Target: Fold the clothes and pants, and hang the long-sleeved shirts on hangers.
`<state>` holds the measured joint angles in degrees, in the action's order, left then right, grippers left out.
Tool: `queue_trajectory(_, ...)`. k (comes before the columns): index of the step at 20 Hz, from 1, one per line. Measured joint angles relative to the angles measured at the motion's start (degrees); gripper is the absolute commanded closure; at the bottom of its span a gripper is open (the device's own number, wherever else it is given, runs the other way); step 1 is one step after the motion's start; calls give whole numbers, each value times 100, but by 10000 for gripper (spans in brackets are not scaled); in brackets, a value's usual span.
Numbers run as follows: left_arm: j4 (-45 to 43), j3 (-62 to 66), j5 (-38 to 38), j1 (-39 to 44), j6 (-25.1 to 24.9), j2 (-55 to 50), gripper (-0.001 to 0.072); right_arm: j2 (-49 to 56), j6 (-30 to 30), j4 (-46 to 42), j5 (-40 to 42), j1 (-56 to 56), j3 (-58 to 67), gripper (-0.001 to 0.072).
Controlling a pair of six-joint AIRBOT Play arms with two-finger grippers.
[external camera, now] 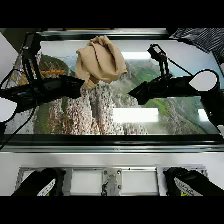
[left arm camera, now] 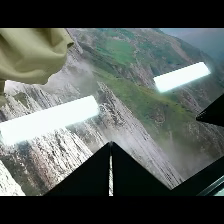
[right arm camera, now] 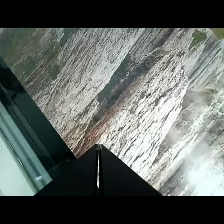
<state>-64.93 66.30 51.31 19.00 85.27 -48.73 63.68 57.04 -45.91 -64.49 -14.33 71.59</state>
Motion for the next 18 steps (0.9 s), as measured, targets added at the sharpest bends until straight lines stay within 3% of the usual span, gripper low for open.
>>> queue_trajectory(3, 2, 0, 0, 0, 0, 0, 686, 0, 0, 0, 0, 0, 0, 677)
queue_trajectory(4, 2, 0, 9, 0, 0, 0, 624, 0, 0, 0, 0, 0, 0, 677)
queue_trajectory(5, 2, 0, 17, 0, 0, 0, 259, 0, 0, 0, 0, 0, 0, 677)
queue_trajectory(6, 4, 0, 11, 0, 0, 0, 7, 0, 0, 0, 2, 0, 0, 677)
queue_trajectory(11, -186, 332, -232, -15, 17, -435, 9, 0, 0, 0, 0, 0, 0, 677)
queue_trajectory(18, -391, 2083, -404, -334, 52, -3161, 10, 0, 0, 2, 0, 0, 0, 677)
